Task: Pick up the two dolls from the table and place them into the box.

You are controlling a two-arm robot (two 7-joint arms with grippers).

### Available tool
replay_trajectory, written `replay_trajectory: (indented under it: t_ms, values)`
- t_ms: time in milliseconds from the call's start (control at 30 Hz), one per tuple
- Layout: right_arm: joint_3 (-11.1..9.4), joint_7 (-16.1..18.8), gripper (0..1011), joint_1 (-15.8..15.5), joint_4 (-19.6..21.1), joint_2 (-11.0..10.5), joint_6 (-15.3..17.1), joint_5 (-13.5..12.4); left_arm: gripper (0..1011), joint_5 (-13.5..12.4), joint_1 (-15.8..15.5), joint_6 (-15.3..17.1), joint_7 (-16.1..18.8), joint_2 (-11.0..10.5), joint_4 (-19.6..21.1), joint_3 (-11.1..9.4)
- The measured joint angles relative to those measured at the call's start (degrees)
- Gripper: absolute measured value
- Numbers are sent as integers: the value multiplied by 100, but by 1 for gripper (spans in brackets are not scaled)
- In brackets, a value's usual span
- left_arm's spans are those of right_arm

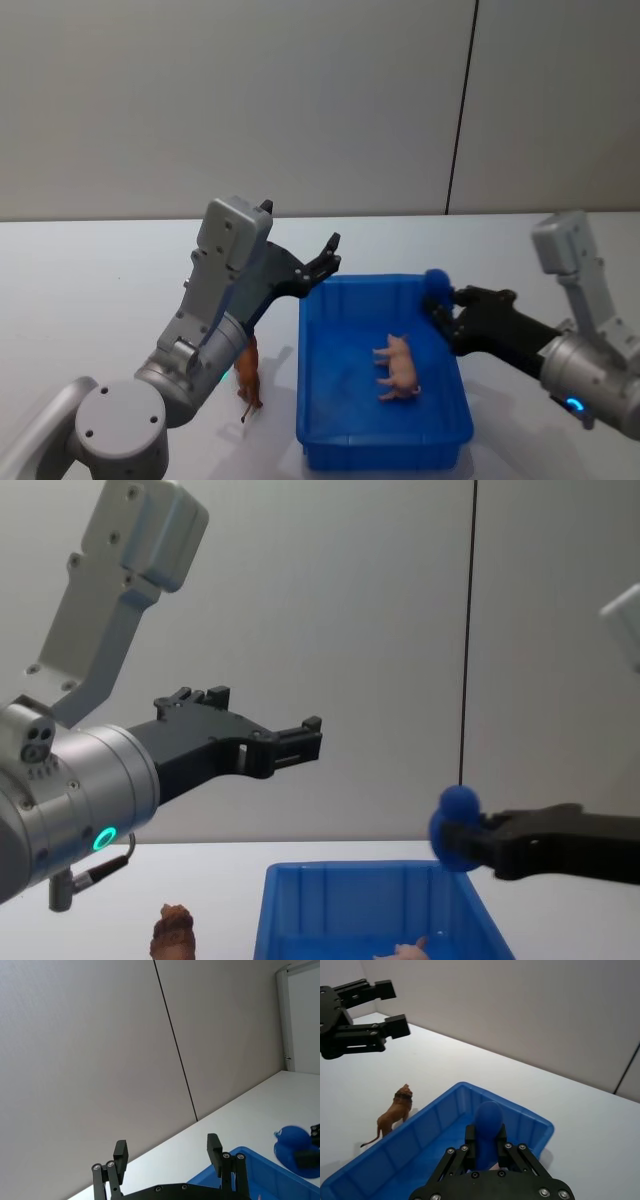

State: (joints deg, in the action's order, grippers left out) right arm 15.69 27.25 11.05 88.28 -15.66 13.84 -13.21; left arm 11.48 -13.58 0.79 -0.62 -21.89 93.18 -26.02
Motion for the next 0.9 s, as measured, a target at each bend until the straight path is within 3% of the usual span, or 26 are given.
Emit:
replay_trajectory:
  t_ms: [233, 633, 900]
  values:
    - [142, 165, 195, 131, -175, 155, 99, 84, 1001, 0, 0, 0, 0, 0, 0, 0]
    - [266, 256, 591, 212, -296, 260, 144, 132, 1001, 0, 0, 0, 0, 0, 0, 0]
    - [275, 223, 843, 162, -237, 239, -51, 23, 1001, 0, 0, 0, 0, 0, 0, 0]
